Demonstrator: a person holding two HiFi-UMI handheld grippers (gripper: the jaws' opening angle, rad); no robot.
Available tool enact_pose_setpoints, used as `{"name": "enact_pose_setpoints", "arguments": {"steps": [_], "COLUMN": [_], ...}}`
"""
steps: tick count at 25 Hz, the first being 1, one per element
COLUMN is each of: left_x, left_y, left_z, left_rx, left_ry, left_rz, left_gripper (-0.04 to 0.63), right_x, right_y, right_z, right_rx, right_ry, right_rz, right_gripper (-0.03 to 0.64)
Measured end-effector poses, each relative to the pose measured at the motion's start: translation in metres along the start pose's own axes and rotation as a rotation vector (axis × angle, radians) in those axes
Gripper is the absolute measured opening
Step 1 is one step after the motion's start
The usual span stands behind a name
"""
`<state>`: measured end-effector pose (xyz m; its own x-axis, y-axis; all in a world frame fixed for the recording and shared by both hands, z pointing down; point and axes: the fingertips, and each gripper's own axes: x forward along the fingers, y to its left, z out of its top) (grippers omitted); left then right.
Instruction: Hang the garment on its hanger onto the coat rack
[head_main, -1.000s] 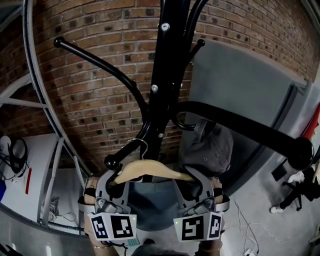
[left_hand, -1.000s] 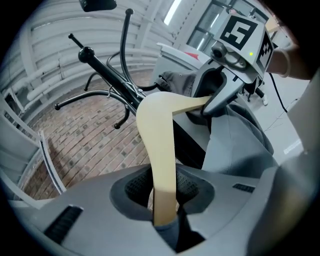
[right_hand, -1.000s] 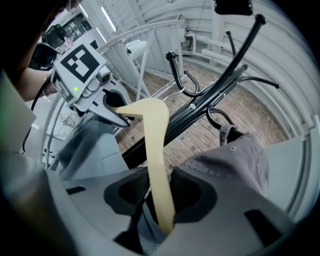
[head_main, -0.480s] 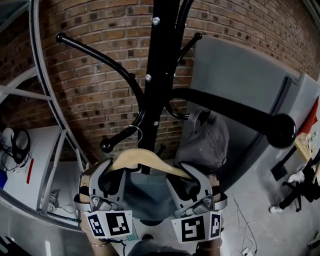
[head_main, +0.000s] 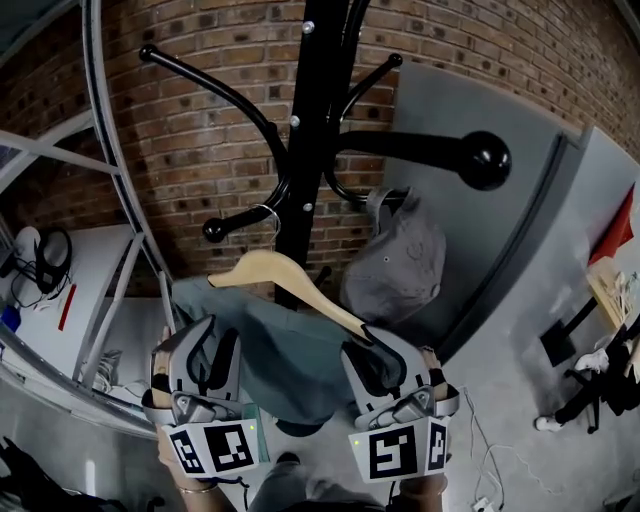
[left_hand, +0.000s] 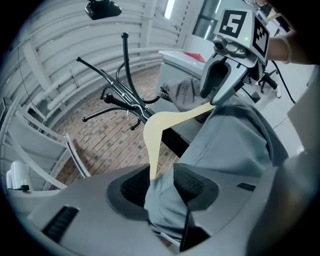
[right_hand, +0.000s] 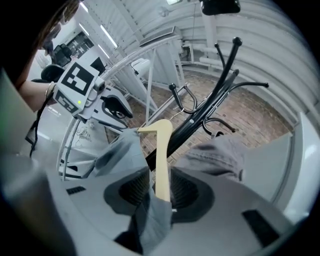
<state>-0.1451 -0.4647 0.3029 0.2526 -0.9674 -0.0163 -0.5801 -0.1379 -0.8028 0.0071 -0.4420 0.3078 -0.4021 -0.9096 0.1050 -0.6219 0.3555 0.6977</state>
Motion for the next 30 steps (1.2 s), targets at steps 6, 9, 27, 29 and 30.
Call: {"name": "enact_pose_setpoints", "arguments": {"steps": [6,9,27,29,30], "left_x": [-0.037,-0.055,-0.118,-0.121,-0.122], "left_y": [-0.015,-0.02,-0.033,-0.032,-0.031], "left_z": [0.011,0.018,0.052,0.057,0.059], "left_rx": [-0.031,-0.053,-0.08,-0.076,-0.077], "left_ry": [0.023,0.026,-0.053,-0.075,-0.083], "left_rz": [-0.025,-0.037,0.001,0.008,0.009], "left_gripper": [0.15,0.15,0.003,0.003,0.003], "right_x": [-0.028,-0.04,-0.085,-0.087,-0.087], "right_y": [0.009,0.013,0.023,0.023,0.024], "right_z": [-0.003,0.0,0.008,0.009,0.01], "right_rx": [0.0,0.006,-0.034,-0.035,-0.036], "right_ry": [-0.007,-0.022,-0.062,-0.064,-0.065], "right_rz": [0.023,0.035,0.031,0.027,0.027], "right_gripper": [0.103,0.098,0.041,0.04,0.04]}}
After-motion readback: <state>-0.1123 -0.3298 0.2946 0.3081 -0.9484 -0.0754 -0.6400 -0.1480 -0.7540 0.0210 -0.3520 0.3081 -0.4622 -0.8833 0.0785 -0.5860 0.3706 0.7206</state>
